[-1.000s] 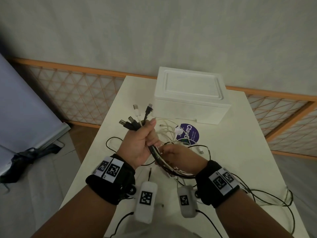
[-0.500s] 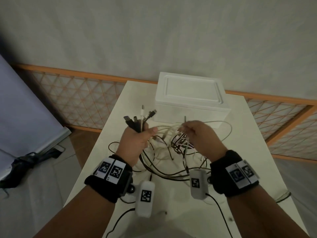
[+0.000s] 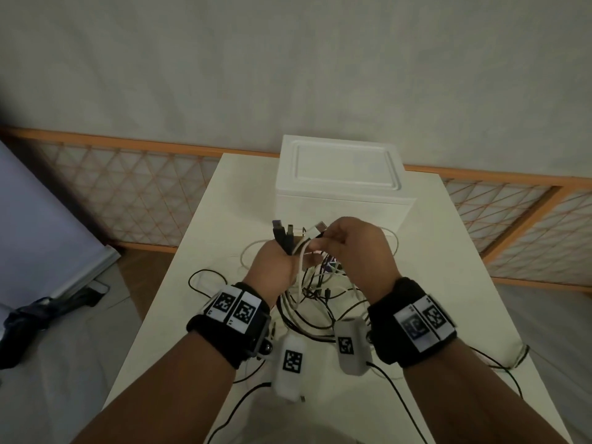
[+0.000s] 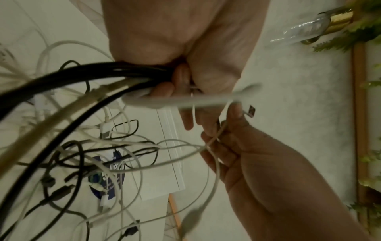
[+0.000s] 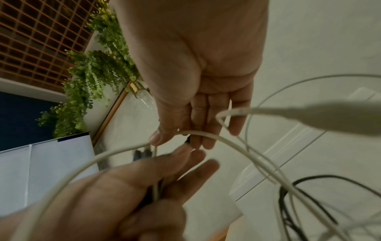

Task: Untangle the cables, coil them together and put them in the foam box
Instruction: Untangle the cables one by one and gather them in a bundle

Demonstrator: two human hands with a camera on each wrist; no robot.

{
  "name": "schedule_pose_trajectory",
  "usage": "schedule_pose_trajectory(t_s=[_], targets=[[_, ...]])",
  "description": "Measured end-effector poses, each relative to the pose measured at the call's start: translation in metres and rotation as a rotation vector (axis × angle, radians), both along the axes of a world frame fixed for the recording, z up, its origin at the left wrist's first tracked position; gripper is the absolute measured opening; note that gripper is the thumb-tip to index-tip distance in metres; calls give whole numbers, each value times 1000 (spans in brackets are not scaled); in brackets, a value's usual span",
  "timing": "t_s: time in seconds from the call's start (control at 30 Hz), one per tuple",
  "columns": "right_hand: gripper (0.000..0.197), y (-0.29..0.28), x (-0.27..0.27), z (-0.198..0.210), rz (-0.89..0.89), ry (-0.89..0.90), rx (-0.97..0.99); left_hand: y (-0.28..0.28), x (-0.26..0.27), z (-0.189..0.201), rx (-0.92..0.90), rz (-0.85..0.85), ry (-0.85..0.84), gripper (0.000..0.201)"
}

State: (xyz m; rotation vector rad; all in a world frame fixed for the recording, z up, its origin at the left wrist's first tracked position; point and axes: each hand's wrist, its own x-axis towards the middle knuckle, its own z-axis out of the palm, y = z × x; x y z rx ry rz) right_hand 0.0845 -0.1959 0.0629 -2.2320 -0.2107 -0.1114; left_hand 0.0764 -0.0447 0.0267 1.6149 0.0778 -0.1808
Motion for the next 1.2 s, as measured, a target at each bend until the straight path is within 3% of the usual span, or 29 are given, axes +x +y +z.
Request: schedule_pose_trajectory(t_s=[0.17, 0.3, 0.43, 0.53, 0.6, 0.67, 0.77, 0.83, 0.9, 0.97, 1.03, 1.13, 1.2], targets=[[20, 13, -2, -14, 64, -116, 103, -4, -3, 1, -109, 109, -61, 18], [60, 5, -8, -31, 311, 34, 91, -1, 2, 9, -206, 178, -69, 12], [75, 3, -3, -53, 243, -39, -96, 0, 6, 8, -275, 238, -68, 7], [58, -10, 6, -61, 79, 101, -182, 3, 8, 10, -494, 299, -40, 20], [33, -19, 7, -56, 118, 162, -398, 4, 12, 11, -579, 301, -50, 22], [28, -21, 6, -46, 208, 183, -479, 1, 13, 12, -576, 279, -58, 19], [21, -11, 5, -30, 298, 116, -340, -11, 14, 12, -592, 205, -86, 9], [16, -10, 8, -22, 267, 44, -219, -18, 13, 13, -576, 123, -90, 7], [23, -13, 10, -9, 168, -58, -114, -19, 11, 5, -433, 16, -72, 14], [31, -16, 10, 8, 98, -122, 131, -19, 12, -11, -209, -90, -37, 19], [36, -20, 11, 23, 118, -161, 364, -20, 14, -21, -73, -47, 18, 8], [30, -27, 14, 29, 108, -223, 358, -19, 23, -25, -110, 134, 74, 10], [28, -30, 15, 22, 21, -130, 238, -22, 25, -18, -226, 150, 79, 12]])
